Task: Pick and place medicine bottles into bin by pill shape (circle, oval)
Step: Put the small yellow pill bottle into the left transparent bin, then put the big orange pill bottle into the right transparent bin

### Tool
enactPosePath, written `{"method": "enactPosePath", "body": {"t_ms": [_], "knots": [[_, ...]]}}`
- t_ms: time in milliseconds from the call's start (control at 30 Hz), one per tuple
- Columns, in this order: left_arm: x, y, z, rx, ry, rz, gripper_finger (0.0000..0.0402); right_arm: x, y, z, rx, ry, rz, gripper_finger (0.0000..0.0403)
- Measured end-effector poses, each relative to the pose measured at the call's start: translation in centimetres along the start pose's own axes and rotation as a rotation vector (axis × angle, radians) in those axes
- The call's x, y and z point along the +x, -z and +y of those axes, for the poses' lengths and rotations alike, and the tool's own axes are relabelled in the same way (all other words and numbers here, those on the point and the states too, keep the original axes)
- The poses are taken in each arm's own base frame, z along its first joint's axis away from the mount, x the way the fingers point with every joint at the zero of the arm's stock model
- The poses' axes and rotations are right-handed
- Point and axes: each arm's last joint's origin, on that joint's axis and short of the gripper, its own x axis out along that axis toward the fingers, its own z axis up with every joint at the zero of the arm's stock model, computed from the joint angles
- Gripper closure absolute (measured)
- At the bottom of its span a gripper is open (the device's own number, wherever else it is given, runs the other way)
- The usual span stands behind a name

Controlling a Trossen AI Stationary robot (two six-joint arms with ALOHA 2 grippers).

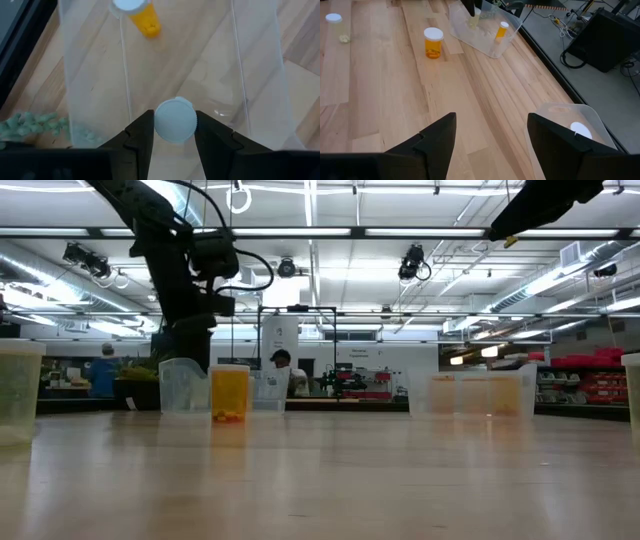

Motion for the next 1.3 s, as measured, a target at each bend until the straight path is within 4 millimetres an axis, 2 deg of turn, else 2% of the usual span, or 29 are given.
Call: {"method": "enactPosePath", "body": {"t_ms": [200, 500, 867, 1067, 1300], "knots": [[0.9, -0.1, -0.2, 0.015, -0.003, 0.023, 0.0264, 0.0, 0.0, 0.0, 0.0, 0.0, 0.0, 0.015], [1.0, 0.0, -0.2, 0.021, -0.006, 0.032, 0.0256, 0.0, 0.0, 0.0, 0.0, 0.003, -0.002, 0.015], [1.1, 0.1, -0.2, 0.036, -0.007, 0.045, 0.0209, 0.0, 0.0, 0.0, -0.001, 0.003, -0.002, 0.015], [0.4, 0.0, 0.0, 0.041, -0.012, 0.053, 0.0187, 0.0, 0.0, 0.0, -0.001, 0.016, -0.011, 0.015], [-1.0, -1.4, 0.3, 0.042, -0.017, 0.045, 0.0184, 0.0, 0.0, -0.1, -0.001, 0.02, -0.014, 0.015]]}}
